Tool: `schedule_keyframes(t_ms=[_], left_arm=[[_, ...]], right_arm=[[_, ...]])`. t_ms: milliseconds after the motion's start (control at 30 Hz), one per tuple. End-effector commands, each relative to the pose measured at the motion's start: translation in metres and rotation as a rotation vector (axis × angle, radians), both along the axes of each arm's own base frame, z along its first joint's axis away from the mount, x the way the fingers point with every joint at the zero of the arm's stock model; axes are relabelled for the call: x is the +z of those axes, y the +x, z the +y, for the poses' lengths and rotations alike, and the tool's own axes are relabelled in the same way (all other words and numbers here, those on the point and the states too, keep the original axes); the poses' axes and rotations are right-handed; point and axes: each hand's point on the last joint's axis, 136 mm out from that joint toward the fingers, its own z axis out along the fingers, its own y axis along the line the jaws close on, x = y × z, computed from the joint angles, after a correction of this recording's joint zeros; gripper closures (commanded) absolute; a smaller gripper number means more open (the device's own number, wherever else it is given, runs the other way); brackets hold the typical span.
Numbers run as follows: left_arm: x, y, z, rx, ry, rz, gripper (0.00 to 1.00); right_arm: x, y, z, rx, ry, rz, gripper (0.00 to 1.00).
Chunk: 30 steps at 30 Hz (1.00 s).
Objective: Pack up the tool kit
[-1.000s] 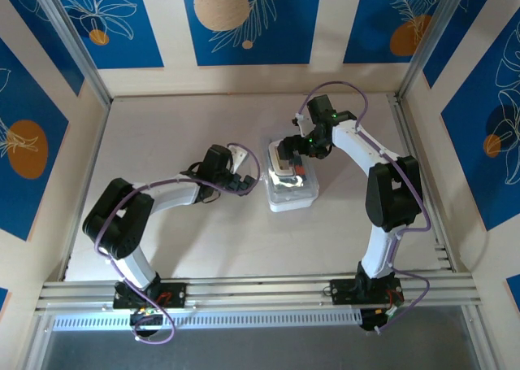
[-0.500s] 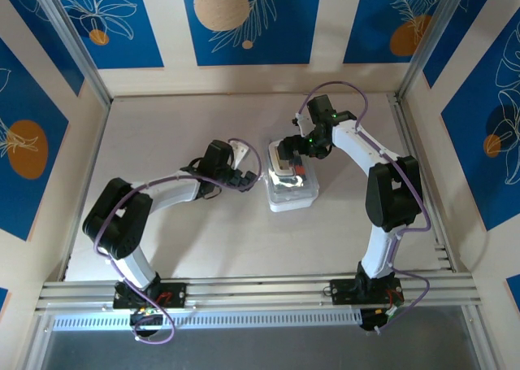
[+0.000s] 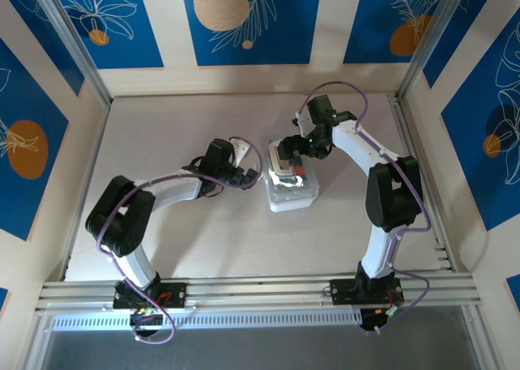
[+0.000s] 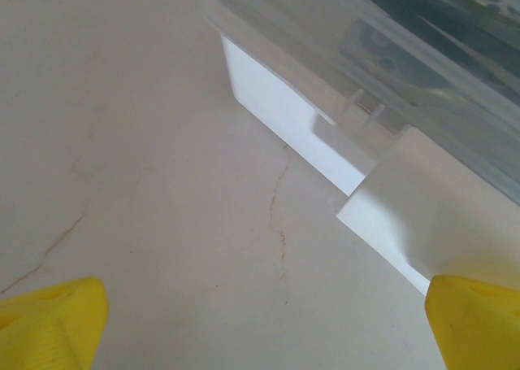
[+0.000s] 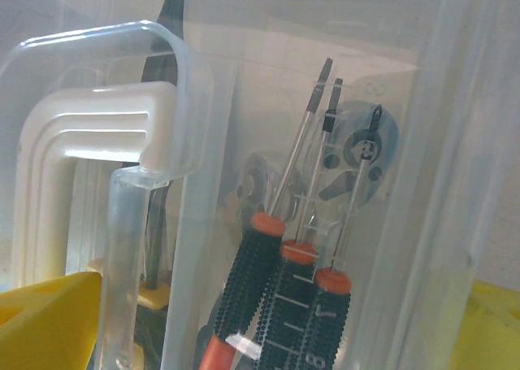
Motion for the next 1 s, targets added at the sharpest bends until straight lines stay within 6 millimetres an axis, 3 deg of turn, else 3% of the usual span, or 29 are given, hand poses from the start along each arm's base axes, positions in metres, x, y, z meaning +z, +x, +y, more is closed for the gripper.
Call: schedule_keyframes(t_ms=[0,600,967], left_arm=[[0.005,0.01,-0.008,-0.001,-0.048,-0.003,0.0],[0.004,0.009,-0.013,-0.01,-0.078,0.02,0.0],[0.005,0.002,-0.018,-0.011,-0.441,0.252,0.0]], right_arm=[[-0.012,-0.037,0.022,0.07,0.08,0.137,0.02],[-0.012,-0.037,0.021,0.069,0.085,0.139,0.01],[-0.013,-0.037,0.021,0.071,0.087,0.138,0.02]])
